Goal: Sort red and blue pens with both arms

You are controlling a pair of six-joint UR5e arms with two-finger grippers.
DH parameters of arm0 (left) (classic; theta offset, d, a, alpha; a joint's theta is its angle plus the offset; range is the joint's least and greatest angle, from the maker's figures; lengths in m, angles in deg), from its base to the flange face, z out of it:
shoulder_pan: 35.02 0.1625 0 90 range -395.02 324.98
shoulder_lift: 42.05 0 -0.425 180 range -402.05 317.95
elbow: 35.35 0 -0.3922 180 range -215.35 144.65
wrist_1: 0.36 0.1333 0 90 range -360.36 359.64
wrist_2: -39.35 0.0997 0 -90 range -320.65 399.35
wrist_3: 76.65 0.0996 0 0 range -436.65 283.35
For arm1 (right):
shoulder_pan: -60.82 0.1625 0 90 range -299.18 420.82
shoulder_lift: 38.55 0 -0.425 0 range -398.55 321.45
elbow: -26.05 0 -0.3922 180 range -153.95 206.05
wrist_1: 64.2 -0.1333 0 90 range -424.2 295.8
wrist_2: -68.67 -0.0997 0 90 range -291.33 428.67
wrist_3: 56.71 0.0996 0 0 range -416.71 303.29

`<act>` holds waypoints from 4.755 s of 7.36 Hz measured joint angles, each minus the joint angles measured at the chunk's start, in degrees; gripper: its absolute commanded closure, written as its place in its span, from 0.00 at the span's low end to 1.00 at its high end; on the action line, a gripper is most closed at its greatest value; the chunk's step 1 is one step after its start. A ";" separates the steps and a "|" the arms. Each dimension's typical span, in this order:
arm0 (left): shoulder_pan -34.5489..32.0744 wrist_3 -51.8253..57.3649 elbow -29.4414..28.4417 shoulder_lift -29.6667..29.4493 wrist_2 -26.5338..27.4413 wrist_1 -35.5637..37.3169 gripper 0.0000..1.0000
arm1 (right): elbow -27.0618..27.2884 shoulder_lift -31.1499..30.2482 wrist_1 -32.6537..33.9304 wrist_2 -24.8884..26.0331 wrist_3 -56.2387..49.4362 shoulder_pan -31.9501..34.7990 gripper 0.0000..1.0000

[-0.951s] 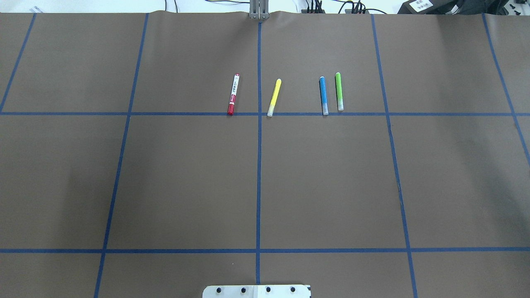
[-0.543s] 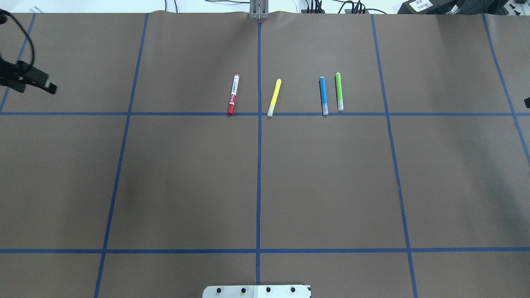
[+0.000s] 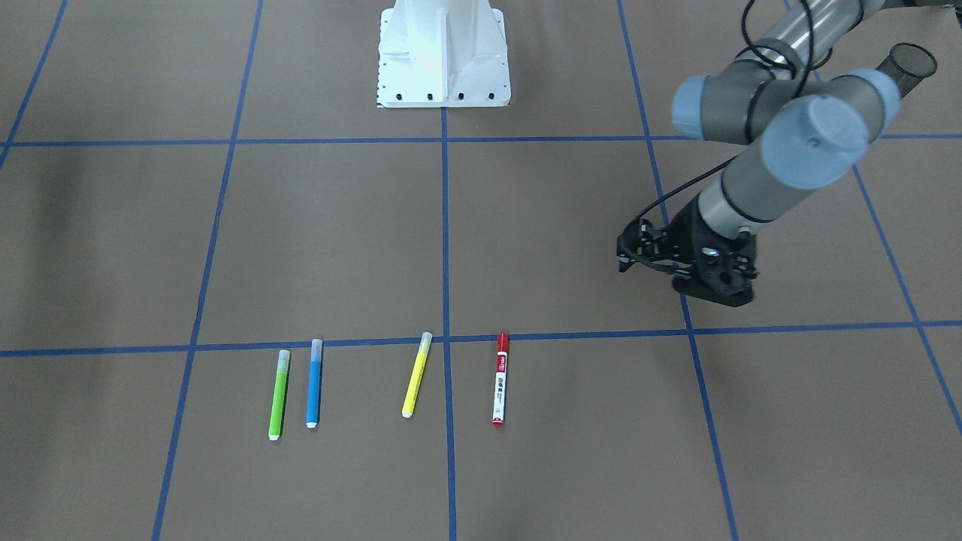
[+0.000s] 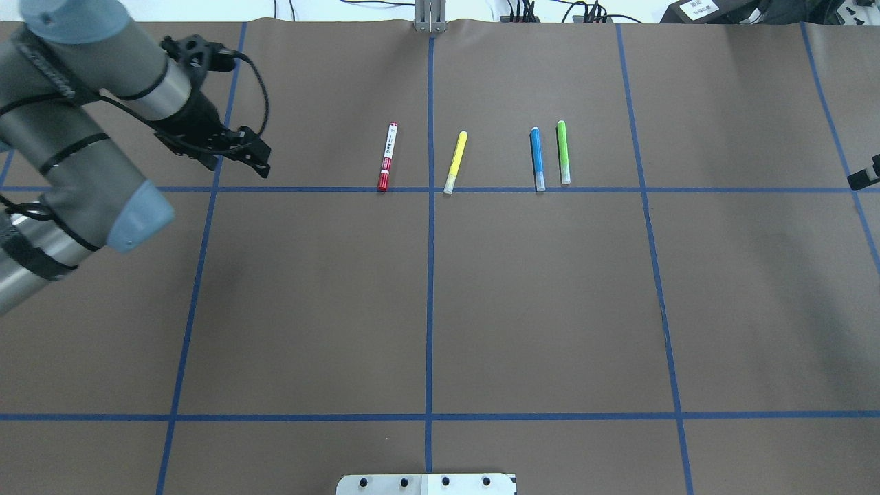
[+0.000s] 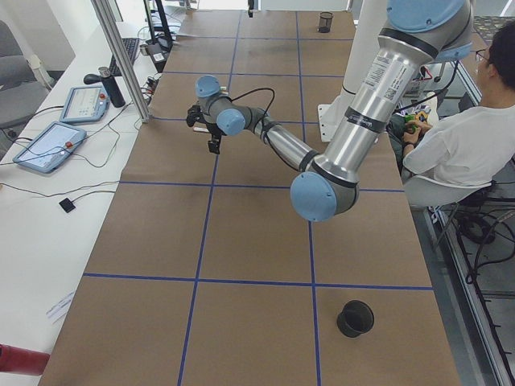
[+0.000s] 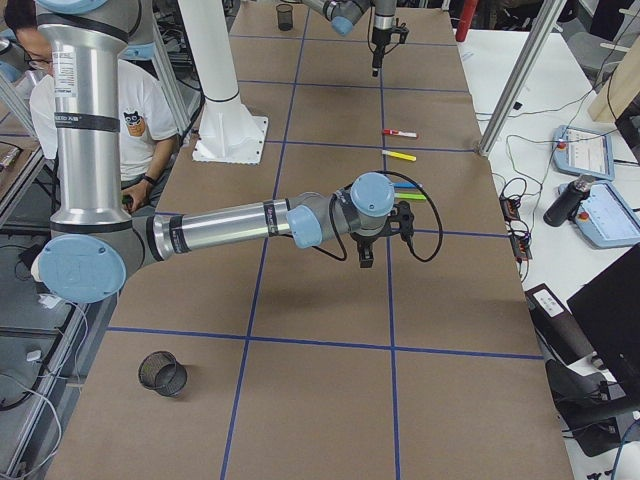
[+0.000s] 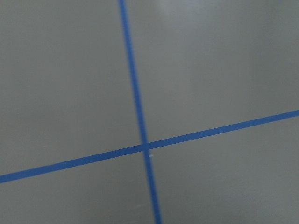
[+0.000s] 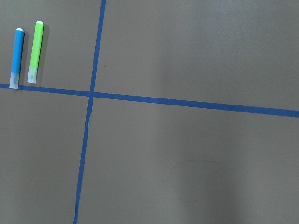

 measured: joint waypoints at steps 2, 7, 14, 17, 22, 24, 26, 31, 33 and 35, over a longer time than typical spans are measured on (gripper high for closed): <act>4.75 -2.03 -11.71 -11.03 5.29 -1.32 0.01 | -0.02 -0.01 -0.17 0.11 0.03 -0.60 0.00; 8.84 -3.37 -30.02 -23.99 12.08 -7.92 0.20 | 0.01 -0.99 -2.41 0.00 0.04 -1.72 0.00; 10.23 -3.49 -34.48 -24.08 13.26 -12.99 0.56 | -0.11 -1.55 -2.65 -0.03 0.10 -3.64 0.00; 10.58 -3.42 -34.52 -23.77 13.26 -12.97 0.98 | -0.17 -1.59 -2.58 -0.02 0.16 -3.68 0.00; 9.05 -6.26 -30.39 -22.26 12.94 -12.35 1.00 | -1.65 0.61 -2.56 0.89 1.90 -5.78 0.00; 6.36 -7.35 -21.10 -14.26 11.42 -12.14 1.00 | -3.94 4.78 -2.56 2.00 6.65 -8.10 0.00; 1.54 -7.29 -12.16 -5.22 6.31 -12.25 1.00 | -5.12 10.00 -2.56 6.13 14.96 -12.56 0.00; -13.50 -2.18 4.90 19.54 -4.97 -12.34 1.00 | -10.56 23.86 -2.60 17.91 34.04 -25.12 0.01; -17.50 1.02 5.85 25.01 -6.50 -12.35 1.00 | -14.28 29.44 -2.72 22.53 37.42 -28.84 0.04; -21.03 6.69 6.12 28.51 -7.43 -12.33 1.00 | -18.75 34.40 -3.70 26.95 40.43 -31.75 0.13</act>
